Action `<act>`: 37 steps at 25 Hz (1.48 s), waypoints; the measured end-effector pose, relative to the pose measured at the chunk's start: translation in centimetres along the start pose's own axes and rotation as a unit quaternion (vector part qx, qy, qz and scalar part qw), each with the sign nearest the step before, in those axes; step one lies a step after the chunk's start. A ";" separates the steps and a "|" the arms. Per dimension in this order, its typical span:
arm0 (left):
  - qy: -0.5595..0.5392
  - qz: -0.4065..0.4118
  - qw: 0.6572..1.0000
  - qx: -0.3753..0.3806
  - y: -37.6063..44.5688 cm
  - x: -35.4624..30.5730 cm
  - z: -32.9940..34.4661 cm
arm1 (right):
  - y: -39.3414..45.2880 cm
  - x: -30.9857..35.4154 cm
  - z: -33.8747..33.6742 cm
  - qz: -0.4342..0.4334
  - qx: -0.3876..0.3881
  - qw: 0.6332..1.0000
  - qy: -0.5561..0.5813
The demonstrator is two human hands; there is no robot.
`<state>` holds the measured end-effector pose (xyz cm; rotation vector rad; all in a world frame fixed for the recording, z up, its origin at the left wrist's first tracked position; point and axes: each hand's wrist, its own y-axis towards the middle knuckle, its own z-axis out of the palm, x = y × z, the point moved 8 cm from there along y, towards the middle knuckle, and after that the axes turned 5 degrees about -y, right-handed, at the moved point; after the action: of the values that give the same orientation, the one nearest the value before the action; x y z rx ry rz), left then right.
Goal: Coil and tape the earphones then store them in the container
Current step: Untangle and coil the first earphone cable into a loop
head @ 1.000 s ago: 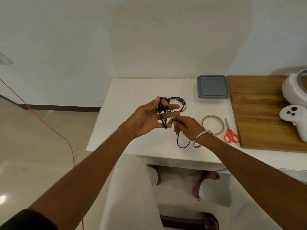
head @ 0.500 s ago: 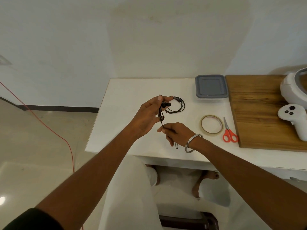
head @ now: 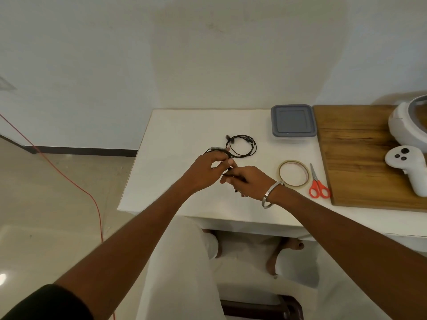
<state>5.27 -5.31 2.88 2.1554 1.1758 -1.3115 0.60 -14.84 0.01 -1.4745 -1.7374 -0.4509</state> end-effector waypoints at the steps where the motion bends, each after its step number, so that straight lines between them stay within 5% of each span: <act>1: 0.027 -0.002 1.000 0.003 -0.1 0.5 -0.1 | 0.0 0.1 -0.3 -0.010 -0.003 1.000 -0.006; 7: 0.089 -0.003 0.995 0.047 0.1 1.6 0.4 | 0.1 0.0 -0.4 -0.034 -0.014 0.998 -0.049; 16: 0.054 -0.119 0.977 0.167 -1.7 2.8 1.3 | 0.0 -1.0 -2.1 -0.026 -0.052 0.997 -0.058; 22: -0.119 -0.167 0.950 0.238 -3.0 2.0 2.1 | -0.3 -0.8 -3.2 -0.058 -0.084 0.993 -0.052; 26: -0.365 -0.184 0.870 0.276 -3.8 -0.5 2.8 | -0.5 -1.2 -3.2 -0.042 -0.090 0.995 -0.018; 30: -0.539 -0.156 0.797 0.222 -3.1 -2.2 2.3 | -0.5 -1.8 -2.4 -0.001 -0.076 0.997 0.013; 37: -0.617 -0.118 0.766 0.138 -2.1 -2.2 1.2 | 0.1 -0.9 -0.8 -0.006 -0.069 0.994 0.083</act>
<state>2.39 -5.87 4.43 0.7503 0.6445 -2.4811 1.01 -15.98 -0.15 -1.4784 -1.6120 -0.6928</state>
